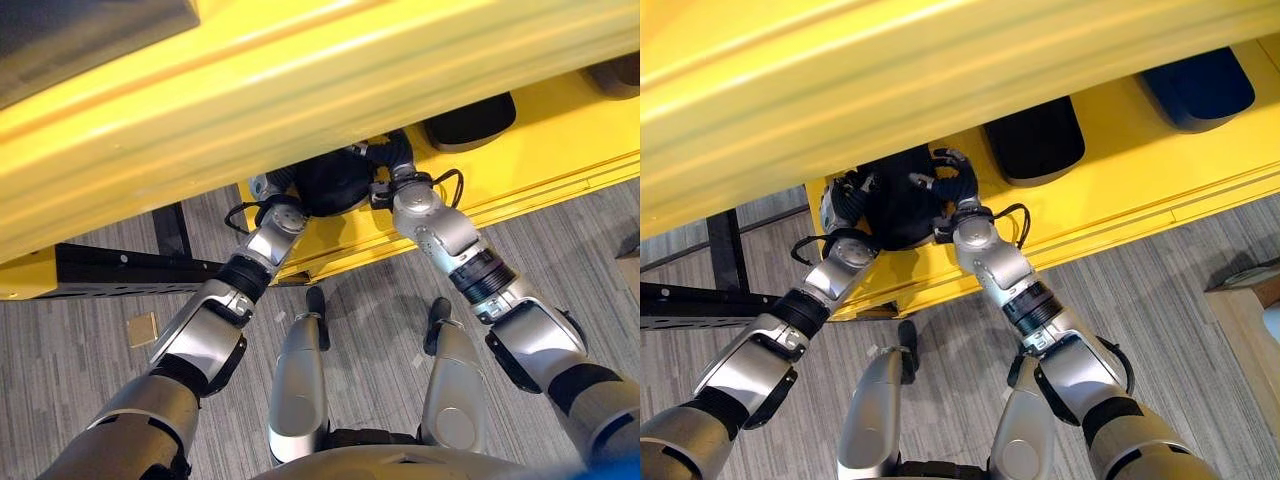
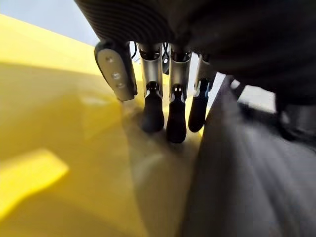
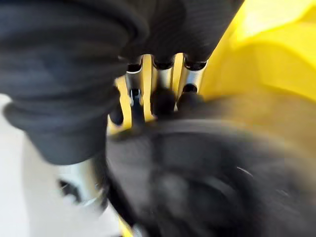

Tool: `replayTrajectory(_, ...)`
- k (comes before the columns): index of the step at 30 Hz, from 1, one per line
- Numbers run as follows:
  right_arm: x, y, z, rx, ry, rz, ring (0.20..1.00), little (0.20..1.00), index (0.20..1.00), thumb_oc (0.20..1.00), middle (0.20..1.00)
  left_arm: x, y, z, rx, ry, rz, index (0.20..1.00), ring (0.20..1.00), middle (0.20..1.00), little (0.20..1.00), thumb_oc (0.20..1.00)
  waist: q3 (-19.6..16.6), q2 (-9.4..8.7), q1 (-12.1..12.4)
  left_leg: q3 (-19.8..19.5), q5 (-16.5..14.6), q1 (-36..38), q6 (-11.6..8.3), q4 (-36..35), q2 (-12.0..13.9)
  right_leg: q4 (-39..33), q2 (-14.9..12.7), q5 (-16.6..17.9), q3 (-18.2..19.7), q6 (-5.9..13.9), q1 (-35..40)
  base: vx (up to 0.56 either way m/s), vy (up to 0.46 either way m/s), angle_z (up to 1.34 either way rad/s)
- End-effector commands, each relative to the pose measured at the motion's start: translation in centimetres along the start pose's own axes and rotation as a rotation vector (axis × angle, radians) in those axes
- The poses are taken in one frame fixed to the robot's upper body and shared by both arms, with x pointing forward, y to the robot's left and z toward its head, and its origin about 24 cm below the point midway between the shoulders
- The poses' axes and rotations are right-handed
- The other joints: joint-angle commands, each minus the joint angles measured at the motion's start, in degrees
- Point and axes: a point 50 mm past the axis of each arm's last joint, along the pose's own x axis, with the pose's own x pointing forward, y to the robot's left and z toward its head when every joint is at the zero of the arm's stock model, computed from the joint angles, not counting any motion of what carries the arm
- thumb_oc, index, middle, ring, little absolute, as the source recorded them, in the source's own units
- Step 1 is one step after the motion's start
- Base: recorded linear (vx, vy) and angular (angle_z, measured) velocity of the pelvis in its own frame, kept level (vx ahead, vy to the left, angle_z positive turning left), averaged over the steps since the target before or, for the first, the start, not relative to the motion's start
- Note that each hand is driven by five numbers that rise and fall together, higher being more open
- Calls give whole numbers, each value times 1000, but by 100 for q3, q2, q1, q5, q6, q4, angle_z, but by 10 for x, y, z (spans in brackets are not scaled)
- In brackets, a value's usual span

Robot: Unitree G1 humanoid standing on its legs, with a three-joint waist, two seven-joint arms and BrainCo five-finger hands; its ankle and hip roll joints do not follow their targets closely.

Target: Move parts from the plastic box to the shelf.

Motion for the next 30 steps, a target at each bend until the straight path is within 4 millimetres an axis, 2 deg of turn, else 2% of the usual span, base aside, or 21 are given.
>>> replayTrajectory(1,-12,39,17,113,-53,136,1000,1000,1000,1000,1000,-8,-18,12,-49,26,-54,1000,1000,1000,1000,1000,85,-81,53,387,-34,207,238,22,-27,-117,141,86,-277,-93,224,6,-20,6)
replayTrajectory(7,-10,30,22,111,-122,68,1000,1000,1000,1000,1000,-10,-16,6,-67,59,-5,1000,1000,1000,1000,1000,85,-86,52,376,-31,192,230,13,-18,-96,162,67,-266,-99,198,0,-3,1)
replayTrajectory(12,-11,23,29,118,-187,12,1000,1000,1000,1000,1000,-9,-8,7,-106,45,112,1000,1000,1000,1000,1000,85,-90,53,365,-37,235,222,-16,-38,-95,153,46,-278,-90,235,0,0,0)
replayTrajectory(16,-18,14,44,157,-343,-88,1000,1000,1000,1000,1000,-11,12,20,-228,-68,340,1000,1000,1000,1000,1000,85,-98,95,341,-54,279,219,-63,-70,-92,126,4,-318,-79,283,-4,-8,0)
replayTrajectory(20,-29,13,59,202,-450,-87,1000,1000,1000,1000,1000,-15,29,31,-305,-192,485,1000,1000,1000,1000,1000,85,-100,137,315,-88,369,224,-130,-118,-95,96,-52,-377,-63,378,10,-12,4)
replayTrajectory(21,-36,15,67,226,-497,-86,1000,1000,1000,1000,1000,-17,41,38,-345,-279,561,1000,1000,1000,1000,1000,85,-102,163,322,-89,456,225,-193,-135,-114,90,-80,-419,-66,465,23,-23,9)
replayTrajectory(26,-38,16,75,245,-516,-79,1000,1000,1000,1000,1000,-16,53,52,-401,-402,569,1000,1000,1000,1000,1000,85,-62,192,338,-88,590,217,-261,-140,-96,59,-138,-480,-90,595,3,-4,1)
replayTrajectory(30,-37,17,74,253,-502,-62,1000,1000,1000,1000,1000,-16,55,55,-395,-421,582,1000,1000,1000,1000,1000,85,-35,187,337,-88,647,220,-263,-155,-69,59,-164,-491,-120,657,0,0,0)
